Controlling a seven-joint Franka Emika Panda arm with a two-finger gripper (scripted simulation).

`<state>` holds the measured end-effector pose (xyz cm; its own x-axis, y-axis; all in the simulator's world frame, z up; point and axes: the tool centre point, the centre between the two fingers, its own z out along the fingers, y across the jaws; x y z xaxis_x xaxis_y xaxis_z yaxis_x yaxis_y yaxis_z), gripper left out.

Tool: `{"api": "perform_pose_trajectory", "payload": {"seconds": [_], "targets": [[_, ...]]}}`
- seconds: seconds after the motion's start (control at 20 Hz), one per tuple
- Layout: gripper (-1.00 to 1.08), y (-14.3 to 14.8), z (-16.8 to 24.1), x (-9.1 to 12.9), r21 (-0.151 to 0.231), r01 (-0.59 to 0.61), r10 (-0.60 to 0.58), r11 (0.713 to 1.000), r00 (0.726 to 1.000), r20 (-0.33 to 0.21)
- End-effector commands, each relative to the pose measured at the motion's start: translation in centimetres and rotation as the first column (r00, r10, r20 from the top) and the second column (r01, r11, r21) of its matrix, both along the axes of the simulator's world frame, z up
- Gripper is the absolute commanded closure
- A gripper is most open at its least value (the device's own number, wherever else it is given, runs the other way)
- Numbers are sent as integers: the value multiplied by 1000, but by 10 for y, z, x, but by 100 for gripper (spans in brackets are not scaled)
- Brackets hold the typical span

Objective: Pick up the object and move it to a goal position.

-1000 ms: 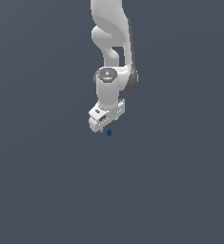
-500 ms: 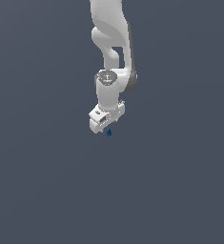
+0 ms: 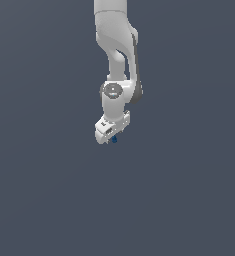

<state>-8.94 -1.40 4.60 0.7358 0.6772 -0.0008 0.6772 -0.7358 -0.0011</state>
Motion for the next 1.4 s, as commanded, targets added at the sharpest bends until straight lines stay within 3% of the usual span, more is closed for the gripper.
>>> {"api": "perform_pose_trajectory", "payload": {"seconds": [0.0,0.05,0.1,0.8,1.35], "targets": [[-92,0,-4,1,0,0,0,1000,1000,1],[-92,0,-4,1,0,0,0,1000,1000,1],[108,0,-4,1,0,0,0,1000,1000,1],[108,-5,-2,-2,0,0,0,1000,1000,1],[108,-55,15,-33,0,0,0,1000,1000,1]]}}
